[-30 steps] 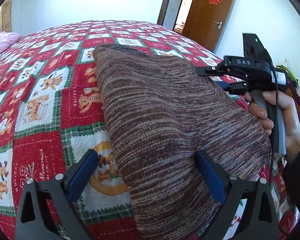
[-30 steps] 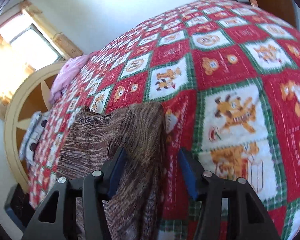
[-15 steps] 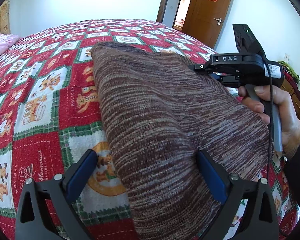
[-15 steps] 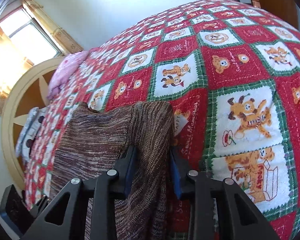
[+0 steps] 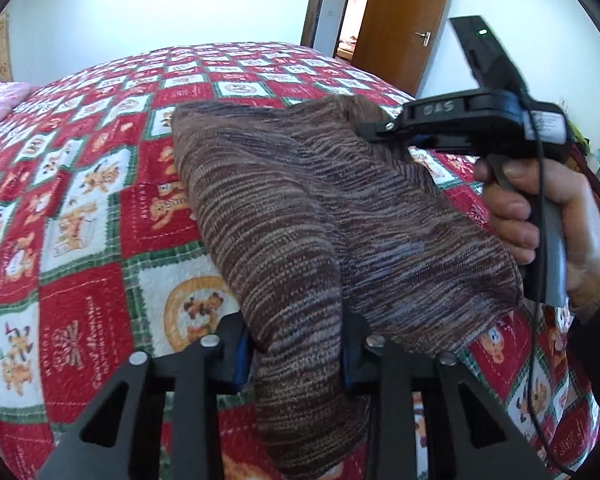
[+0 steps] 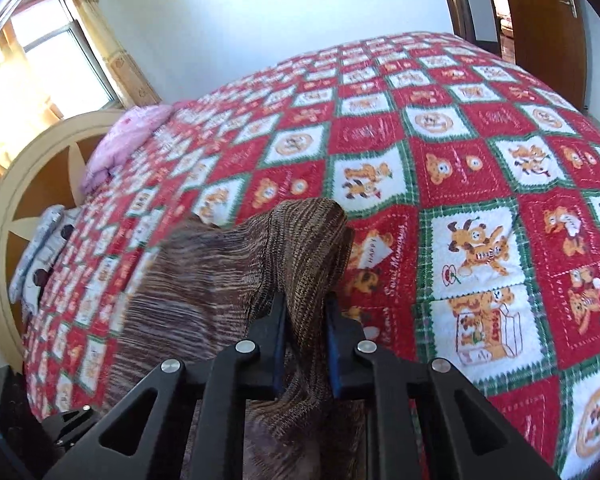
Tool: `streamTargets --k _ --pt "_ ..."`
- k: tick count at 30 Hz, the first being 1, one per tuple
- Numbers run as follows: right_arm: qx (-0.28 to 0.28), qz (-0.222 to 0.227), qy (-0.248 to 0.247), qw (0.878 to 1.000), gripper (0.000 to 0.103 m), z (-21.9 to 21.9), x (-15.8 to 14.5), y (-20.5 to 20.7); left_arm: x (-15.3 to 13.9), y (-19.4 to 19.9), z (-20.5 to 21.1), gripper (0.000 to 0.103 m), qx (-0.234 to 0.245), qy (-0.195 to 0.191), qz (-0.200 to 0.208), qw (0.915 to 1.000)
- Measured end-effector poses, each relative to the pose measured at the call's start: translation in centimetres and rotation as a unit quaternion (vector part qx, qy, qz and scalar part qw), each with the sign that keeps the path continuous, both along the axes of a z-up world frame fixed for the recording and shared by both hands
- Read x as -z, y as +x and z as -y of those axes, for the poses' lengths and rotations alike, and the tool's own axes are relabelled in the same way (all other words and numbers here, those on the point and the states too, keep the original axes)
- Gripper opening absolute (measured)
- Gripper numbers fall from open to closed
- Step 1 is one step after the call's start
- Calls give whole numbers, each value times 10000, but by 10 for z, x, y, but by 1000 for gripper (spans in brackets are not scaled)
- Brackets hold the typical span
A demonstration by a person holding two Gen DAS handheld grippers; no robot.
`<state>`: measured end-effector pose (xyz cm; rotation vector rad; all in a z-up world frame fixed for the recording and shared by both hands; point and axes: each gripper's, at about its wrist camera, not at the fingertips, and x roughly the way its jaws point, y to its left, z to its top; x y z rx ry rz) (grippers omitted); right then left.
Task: Fold small clothes
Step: 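Lift the sweater edge with both tools and fold it over itself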
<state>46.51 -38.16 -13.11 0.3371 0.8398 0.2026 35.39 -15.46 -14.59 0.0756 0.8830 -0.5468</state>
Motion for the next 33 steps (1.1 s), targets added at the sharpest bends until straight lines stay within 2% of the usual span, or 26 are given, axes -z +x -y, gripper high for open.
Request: streamTargets --k 6,13,23,33 --pt "-187 243 -26 9995 17 -20 -26 -25 -23 -20 -10 31 -107 24 206 9997" --pt "-463 335 228 9981 16 -52 -35 -48 -43 -47 -37 31 -183 208 338 9990" --pt "-1072 481 546 9916 16 -131 -48 -62 -67 -81 -99 31 -567 361 534 9963" --pt "-1677 553 787 9811 16 -220 -61 -65 -85 -108 -167 30 -1202 391 764 9890"
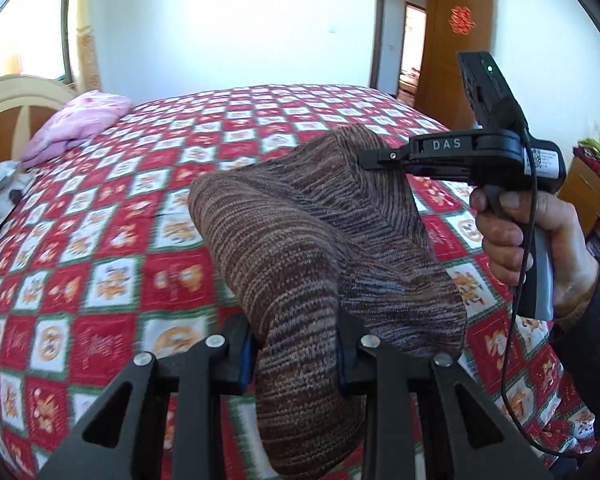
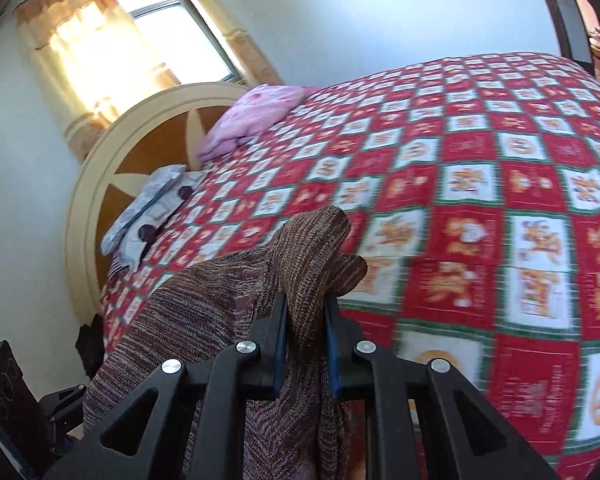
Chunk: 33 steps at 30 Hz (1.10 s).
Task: Fold small clothes
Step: 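Lift the sweater edge with both tools and fold it over itself, then lower the folded edge onto the sweater with both tools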
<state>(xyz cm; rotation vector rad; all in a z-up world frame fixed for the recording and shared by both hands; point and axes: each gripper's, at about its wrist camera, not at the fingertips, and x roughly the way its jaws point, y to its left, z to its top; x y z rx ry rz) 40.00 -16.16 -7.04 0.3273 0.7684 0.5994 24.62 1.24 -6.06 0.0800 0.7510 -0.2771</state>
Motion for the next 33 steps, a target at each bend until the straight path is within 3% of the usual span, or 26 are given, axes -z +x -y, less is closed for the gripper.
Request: streamTargets --k 18,26,33 --pt "-1122 -35 -73 9937 16 -162 0 1 4 -54 -98 30 -1076 241 341 9933" --pt "-1477 -241 -274 9884 16 -213 20 7 23 -61 -123 30 -1316 294 136 9908" --pt "-1547 -457 -419 9860 16 -232 43 11 41 -68 -133 30 -1421 279 -75 9894"
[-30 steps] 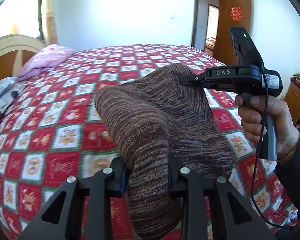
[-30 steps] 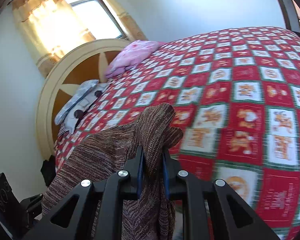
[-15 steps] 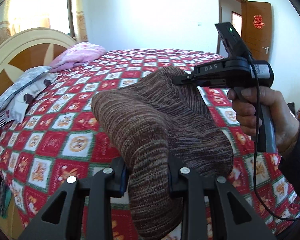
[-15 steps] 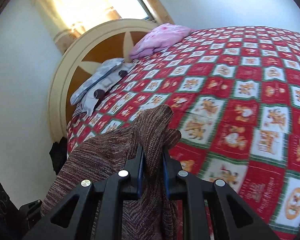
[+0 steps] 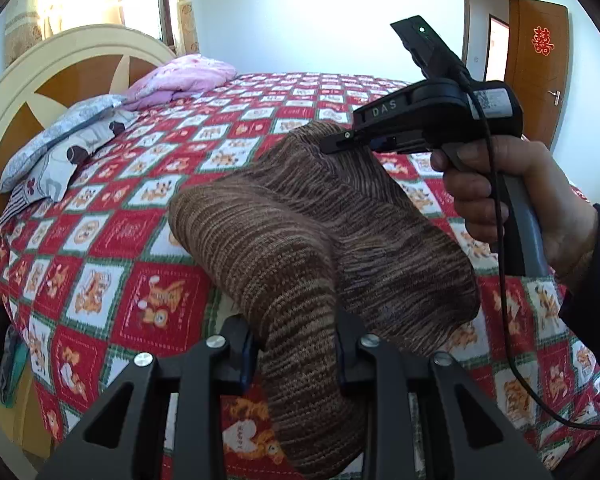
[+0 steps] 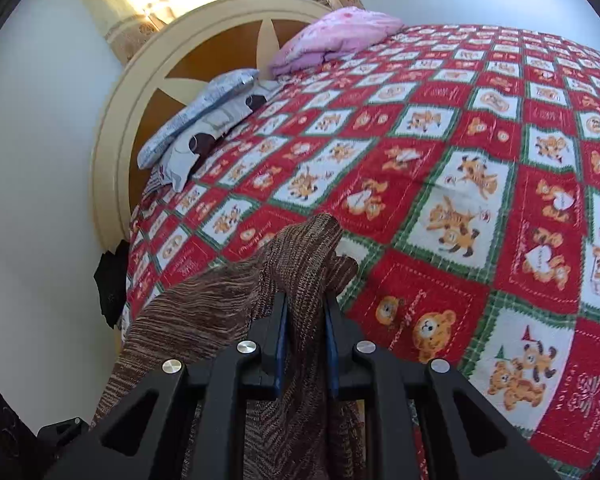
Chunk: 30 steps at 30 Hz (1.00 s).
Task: Fold small clothes
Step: 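Lower the folded edge onto the sweater with both tools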
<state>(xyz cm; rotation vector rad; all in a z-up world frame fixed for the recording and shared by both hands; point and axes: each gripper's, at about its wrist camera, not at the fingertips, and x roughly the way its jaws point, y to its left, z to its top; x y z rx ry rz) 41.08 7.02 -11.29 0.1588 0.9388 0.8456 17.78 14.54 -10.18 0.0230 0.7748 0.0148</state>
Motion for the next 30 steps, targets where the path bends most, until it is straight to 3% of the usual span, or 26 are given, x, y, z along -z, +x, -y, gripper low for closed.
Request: streamTargets --k 10,25,27,30 --pt "71 -191 -278 9994 16 -11 27 6 26 -10 -1 30 -83 -1 -240 9997" --pt "212 -336 -541 9977 18 -15 48 9 43 -18 2 32 -150 89 -84 9998" --pt "206 -299 -493 9981 23 -10 45 6 43 -18 1 40 -178 55 -86 9998" --pt "305 -390 -351 9982 40 10 39 -4 42 -20 0 48 -248 42 -175 9995"
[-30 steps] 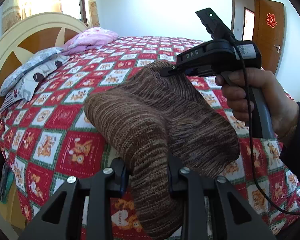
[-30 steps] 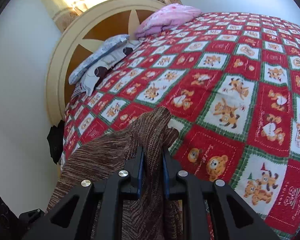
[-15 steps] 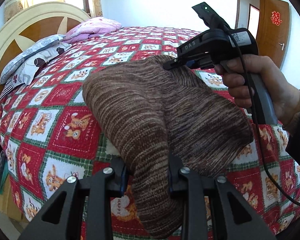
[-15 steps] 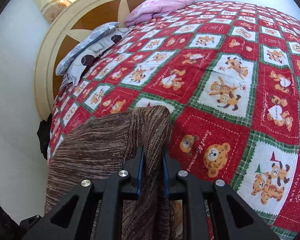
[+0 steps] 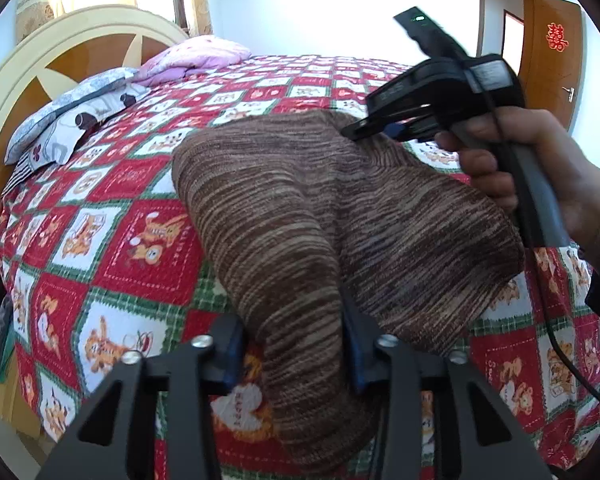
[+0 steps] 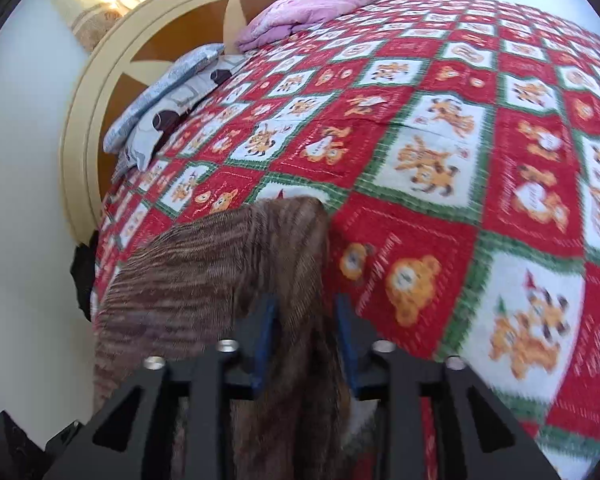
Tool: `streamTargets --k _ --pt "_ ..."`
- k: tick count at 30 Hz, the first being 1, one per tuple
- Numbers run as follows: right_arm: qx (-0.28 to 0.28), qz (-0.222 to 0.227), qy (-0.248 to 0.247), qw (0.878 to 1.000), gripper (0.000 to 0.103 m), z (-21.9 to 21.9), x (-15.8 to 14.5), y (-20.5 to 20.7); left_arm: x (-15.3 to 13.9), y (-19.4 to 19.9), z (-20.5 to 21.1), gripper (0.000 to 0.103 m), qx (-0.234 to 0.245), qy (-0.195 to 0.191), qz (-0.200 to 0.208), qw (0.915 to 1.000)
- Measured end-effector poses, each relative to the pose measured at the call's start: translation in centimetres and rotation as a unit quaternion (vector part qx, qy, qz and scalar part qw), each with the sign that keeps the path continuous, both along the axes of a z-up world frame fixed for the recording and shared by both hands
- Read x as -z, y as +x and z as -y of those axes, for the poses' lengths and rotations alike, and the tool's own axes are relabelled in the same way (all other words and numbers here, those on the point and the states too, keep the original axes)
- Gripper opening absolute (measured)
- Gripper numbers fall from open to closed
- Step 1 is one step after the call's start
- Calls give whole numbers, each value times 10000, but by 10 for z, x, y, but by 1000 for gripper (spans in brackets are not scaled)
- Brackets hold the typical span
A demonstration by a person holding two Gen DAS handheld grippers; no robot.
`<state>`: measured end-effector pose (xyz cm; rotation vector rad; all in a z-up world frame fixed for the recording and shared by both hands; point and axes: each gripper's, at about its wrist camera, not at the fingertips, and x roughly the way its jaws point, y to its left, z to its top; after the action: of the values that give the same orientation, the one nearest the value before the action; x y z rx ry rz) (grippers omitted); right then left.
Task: Fold small clothes
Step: 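Lower the folded edge onto the sweater with both tools, then open both tools and pull them back from the folded sweater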
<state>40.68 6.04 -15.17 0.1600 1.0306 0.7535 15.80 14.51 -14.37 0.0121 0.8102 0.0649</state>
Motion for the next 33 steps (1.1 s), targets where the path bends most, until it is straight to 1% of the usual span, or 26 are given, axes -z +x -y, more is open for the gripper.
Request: streamTargets --k 1,3,4,5,6,7,8,9,10,13,14,15,16,17,18,19,20,21,23,25,27,28,30,31,32,33 --pt "8 20 124 9999 43 11 -4 -7 -3 -2 1 48 19 43 3 10000" --pt "3 145 219 9997 44 29 -12 -22 -8 -7 3 56 45 193 41 9998" --pt "-5 236 265 9994 44 40 -17 -33 -15 -14 3 59 61 285 172 9994" --pt "-4 305 283 9991 44 47 -20 -41 -21 -19 3 66 71 339 321 9989" --pt "0 405 305 9987 44 55 -24 -52 -28 -24 2 75 52 419 508 9978" --pt "-9 471 326 9984 44 62 -26 -63 -36 -29 1 80 -14 528 733 9959" --pt "-54 498 366 9981 44 67 -28 -74 -43 -31 -1 90 -126 653 917 9936" --pt "-157 490 419 9978 44 69 -29 -88 -46 -30 -4 94 -253 785 1038 9912" --pt "-232 474 413 9978 44 69 -28 -96 -47 -25 -7 94 -384 914 1080 9892" --pt "-481 496 27 9976 44 62 -19 -127 -38 -6 -21 94 -714 1108 1025 9860" --pt "-535 542 -231 9968 39 59 -13 -137 -32 1 -26 94 -833 1157 955 9852" --pt "-456 642 -564 9953 28 57 -8 -143 -25 7 -29 94 -889 1142 851 9858" --pt "-296 770 -956 9920 13 58 -1 -148 -16 12 -30 94 -928 1121 746 9865" --pt "-82 782 -1082 9910 13 67 6 -147 -11 11 -29 94 -983 1137 744 9858" --pt "92 633 -930 9936 13 77 10 -142 -11 7 -27 94 -1009 1124 800 9853" --pt "324 375 -671 9965 12 91 17 -132 -11 2 -26 94 -1033 1107 877 9846" --pt "453 268 -521 9973 7 100 19 -127 -11 0 -25 94 -1036 1115 900 9842" --pt "548 294 -575 9964 5 104 18 -124 -10 0 -27 94 -1030 1136 919 9839" --pt "613 405 -673 9950 5 105 16 -125 -11 -5 -26 94 -1100 1177 959 9823" --pt "636 403 -510 9959 9 108 11 -132 -13 -9 -27 94 -1091 1124 949 9831" --pt "547 513 -376 9965 9 107 5 -145 -17 -14 -24 94 -1032 1143 960 9834" --pt "506 600 -497 9957 10 104 5 -149 -20 -19 -22 94 -967 1169 969 9837" --pt "577 746 -629 9936 15 105 3 -158 -23 -25 -19 98 -897 1202 989 9837" --pt "633 773 -599 9932 20 106 0 -161 -25 -29 -19 99 -851 1182 1000 9843" --pt "693 785 -522 9931 28 111 -2 -166 -28 -34 -18 100 -794 1131 1013 9852" --pt "781 811 -414 9928 33 118 -8 -172 -31 -39 -17 100 -755 1089 1044 9857"
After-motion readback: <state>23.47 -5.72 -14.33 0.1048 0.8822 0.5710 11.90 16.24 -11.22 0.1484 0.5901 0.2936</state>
